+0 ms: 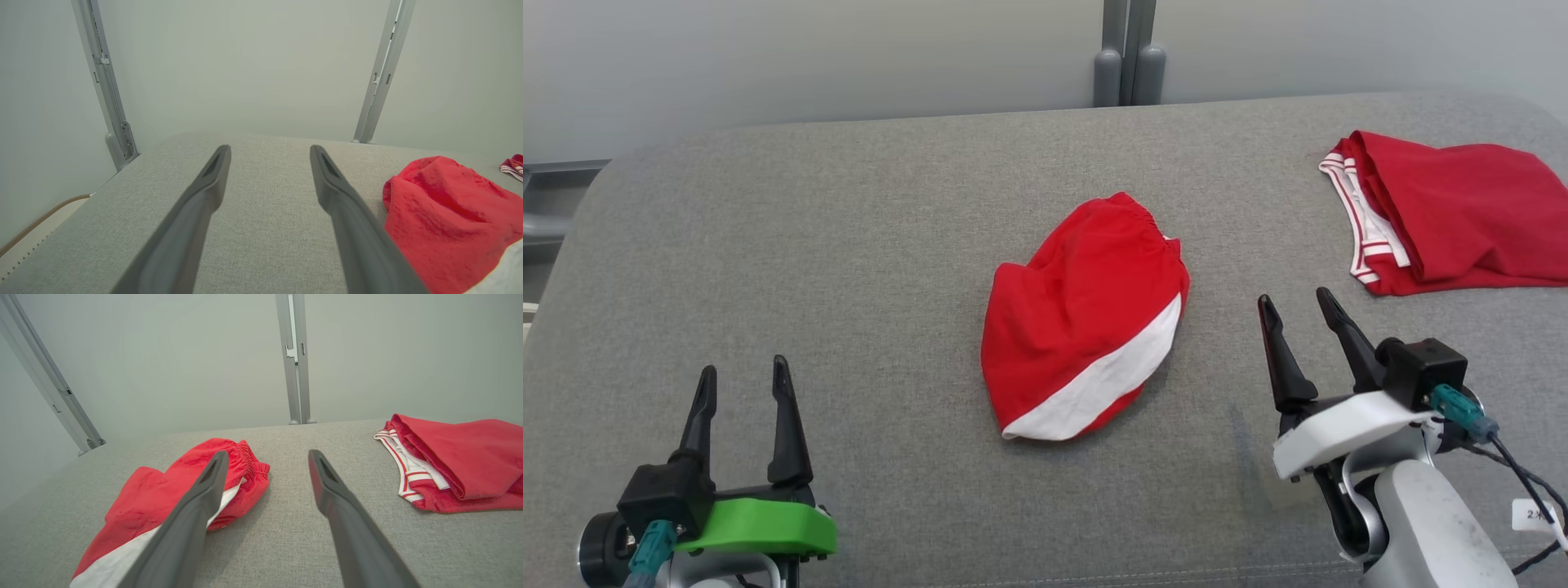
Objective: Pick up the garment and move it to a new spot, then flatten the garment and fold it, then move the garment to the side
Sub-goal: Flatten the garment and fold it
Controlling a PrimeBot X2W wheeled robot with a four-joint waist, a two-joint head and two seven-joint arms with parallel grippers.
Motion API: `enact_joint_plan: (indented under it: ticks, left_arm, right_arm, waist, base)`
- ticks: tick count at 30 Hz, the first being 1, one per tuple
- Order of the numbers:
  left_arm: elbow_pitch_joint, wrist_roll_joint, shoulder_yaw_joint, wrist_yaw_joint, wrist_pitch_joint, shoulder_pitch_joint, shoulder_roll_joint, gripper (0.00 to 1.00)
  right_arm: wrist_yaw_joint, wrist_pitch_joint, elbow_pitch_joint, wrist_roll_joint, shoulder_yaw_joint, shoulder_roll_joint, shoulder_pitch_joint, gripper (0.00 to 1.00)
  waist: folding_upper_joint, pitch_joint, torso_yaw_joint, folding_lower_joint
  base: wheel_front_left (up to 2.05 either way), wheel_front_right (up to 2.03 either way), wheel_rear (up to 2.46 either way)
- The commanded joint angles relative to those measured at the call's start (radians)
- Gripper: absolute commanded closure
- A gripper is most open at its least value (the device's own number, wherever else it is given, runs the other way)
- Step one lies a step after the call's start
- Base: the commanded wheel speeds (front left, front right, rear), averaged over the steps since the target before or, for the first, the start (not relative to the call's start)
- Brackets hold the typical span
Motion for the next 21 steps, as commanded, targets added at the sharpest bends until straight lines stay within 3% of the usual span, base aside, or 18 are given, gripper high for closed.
enact_joint_plan:
  ticks: [1,12,21]
  left_arm:
    - [0.003,0.013,0.001,-0.011,-0.003,0.015,-0.009,0.00]
    - [0.030,0.041,0.014,-0.058,-0.002,-0.021,-0.055,0.00]
    - [0.056,0.075,0.020,-0.104,-0.002,-0.073,-0.106,0.00]
  right_arm:
    - [0.000,0.008,0.010,-0.002,0.004,-0.008,-0.027,0.00]
    - [0.000,0.075,0.212,0.035,0.073,-0.082,-0.244,0.00]
    - [0.000,0.074,0.495,0.097,0.151,-0.135,-0.477,0.00]
  waist:
    - [-0.0001,-0.001,0.014,0.0000]
    - [-0.0001,0.031,0.074,0.0000]
    - [-0.0001,0.112,0.175,0.0000]
  base:
    - [0.00,0.00,0.00]
    - [0.00,0.00,0.00]
    - [0.00,0.00,0.00]
